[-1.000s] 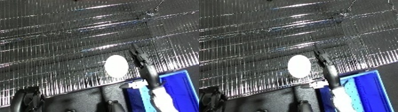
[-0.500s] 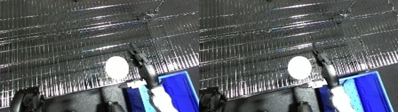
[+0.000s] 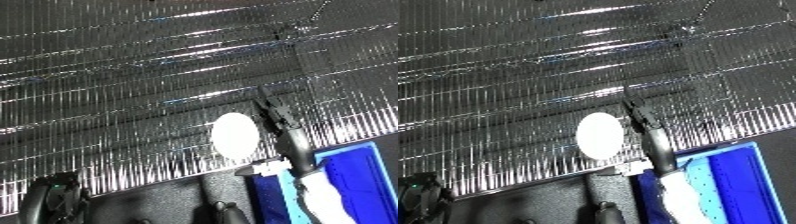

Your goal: Pick up the object and place it into the box

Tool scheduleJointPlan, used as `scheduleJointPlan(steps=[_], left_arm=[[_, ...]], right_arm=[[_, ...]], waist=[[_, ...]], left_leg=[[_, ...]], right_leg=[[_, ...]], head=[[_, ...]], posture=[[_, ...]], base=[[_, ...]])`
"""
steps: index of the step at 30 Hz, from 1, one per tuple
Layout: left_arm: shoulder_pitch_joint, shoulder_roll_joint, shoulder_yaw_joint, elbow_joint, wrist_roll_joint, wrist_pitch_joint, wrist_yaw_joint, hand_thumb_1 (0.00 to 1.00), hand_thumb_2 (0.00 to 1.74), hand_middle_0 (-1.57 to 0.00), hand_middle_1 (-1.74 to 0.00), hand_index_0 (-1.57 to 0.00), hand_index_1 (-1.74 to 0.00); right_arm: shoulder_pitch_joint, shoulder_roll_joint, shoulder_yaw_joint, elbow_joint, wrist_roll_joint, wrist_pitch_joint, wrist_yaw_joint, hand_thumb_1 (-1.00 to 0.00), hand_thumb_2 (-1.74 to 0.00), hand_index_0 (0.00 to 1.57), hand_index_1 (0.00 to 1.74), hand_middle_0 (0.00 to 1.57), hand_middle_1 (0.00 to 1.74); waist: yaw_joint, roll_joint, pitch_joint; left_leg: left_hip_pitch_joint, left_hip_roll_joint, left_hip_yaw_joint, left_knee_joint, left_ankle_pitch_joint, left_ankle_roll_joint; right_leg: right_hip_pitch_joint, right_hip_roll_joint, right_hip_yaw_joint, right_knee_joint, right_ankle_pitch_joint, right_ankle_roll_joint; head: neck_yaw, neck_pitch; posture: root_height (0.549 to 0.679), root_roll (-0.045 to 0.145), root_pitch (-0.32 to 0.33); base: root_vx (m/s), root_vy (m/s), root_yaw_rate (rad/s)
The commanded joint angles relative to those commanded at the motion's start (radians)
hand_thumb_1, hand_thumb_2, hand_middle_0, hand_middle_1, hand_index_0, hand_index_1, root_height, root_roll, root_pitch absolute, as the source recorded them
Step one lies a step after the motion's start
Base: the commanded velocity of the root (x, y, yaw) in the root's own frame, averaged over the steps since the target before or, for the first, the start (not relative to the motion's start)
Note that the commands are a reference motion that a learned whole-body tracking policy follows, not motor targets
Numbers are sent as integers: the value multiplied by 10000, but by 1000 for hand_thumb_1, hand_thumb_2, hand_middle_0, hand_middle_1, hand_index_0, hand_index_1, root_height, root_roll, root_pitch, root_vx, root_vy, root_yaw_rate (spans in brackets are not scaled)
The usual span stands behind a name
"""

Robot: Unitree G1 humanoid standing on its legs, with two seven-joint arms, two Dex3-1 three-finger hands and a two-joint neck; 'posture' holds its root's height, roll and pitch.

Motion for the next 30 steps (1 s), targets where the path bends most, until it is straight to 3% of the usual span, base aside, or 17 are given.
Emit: scheduleJointPlan(steps=[15,30], left_arm=[[-473,-44,-231,178,-1,40,228,1000,1740,-1570,-1740,-1570,-1740],[-763,17,-445,207,-146,44,378,1000,1740,-1570,-1740,-1570,-1740]], right_arm=[[-1002,-53,391,943,315,307,121,0,0,0,0,0,0],[-1761,-147,779,1588,424,443,73,0,0,0,0,0,0]], waist=[[136,113,0],[235,210,0]], left_leg=[[-522,-91,-35,277,6,34],[-910,-176,-63,467,-40,66]], right_leg=[[-603,-25,-50,315,21,-35],[-1009,-19,-100,551,-61,-94]], head=[[195,384],[377,685]], posture=[[587,56,8],[582,56,32]], base=[[-6,6,29],[5,2,27]])
